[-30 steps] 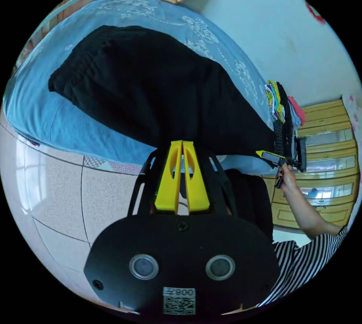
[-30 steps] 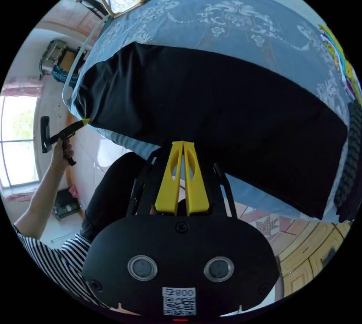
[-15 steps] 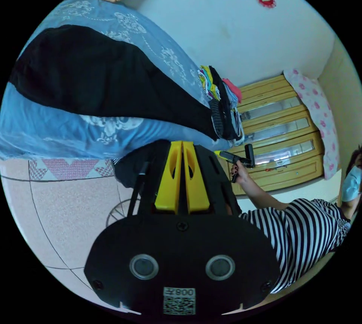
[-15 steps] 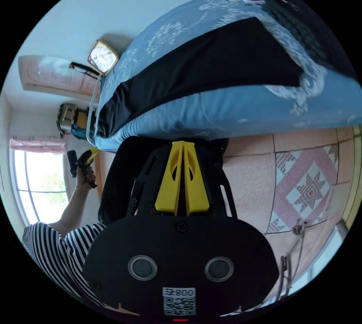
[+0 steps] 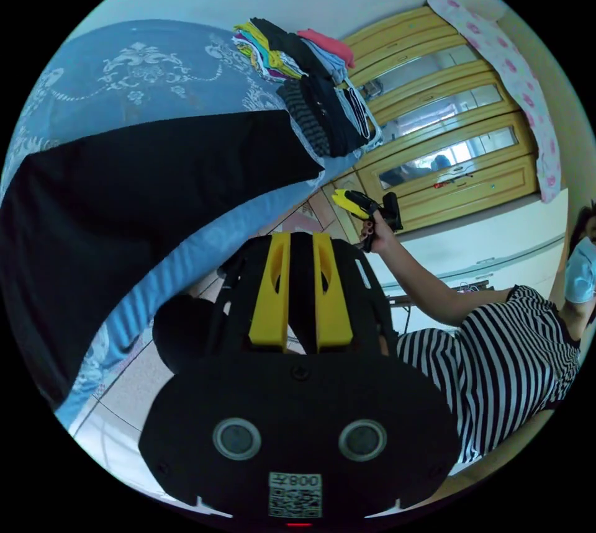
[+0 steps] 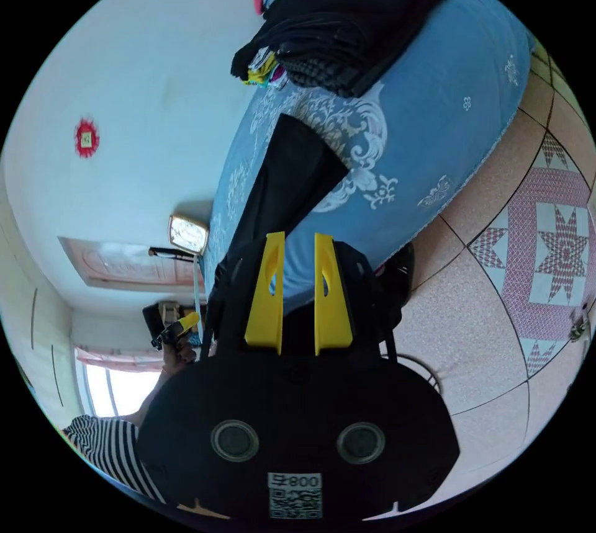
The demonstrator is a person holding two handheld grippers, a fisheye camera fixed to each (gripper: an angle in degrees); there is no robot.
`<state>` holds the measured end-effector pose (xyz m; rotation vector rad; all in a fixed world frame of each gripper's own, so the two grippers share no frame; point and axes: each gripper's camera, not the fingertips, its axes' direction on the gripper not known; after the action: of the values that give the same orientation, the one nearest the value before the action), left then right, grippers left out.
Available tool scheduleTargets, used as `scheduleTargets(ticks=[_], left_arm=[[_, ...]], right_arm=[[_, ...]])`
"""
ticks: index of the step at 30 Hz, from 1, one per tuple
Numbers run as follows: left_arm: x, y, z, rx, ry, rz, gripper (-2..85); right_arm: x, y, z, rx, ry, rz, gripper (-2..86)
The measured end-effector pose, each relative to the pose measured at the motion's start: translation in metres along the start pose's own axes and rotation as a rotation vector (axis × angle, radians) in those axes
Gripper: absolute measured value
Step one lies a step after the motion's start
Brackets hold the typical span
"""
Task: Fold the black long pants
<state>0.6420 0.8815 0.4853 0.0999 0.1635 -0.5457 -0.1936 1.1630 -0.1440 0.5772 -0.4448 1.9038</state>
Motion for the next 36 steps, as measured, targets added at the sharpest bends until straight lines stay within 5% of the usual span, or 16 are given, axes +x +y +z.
scheduleTargets(ticks=[15,21,36], left_arm=[[-0.036,-0.253,0.238,-0.188,0.035,0.065,6.7],[-0.052,-0.306,0.286,-0.183,0.039,0.053,6.6],[-0.073,-0.416,0.365,-0.208,-0.005,0.089,6.7]], right_arm=[[0.121,-0.044,-0.019,0.103,-0.172,0.162,11.1],[0.160,-0.045,-0.037,0.165,-0.382,0.198,9.8],[0.170,-0.067,-0.028,0.125,-0.332,0.179,9.5]])
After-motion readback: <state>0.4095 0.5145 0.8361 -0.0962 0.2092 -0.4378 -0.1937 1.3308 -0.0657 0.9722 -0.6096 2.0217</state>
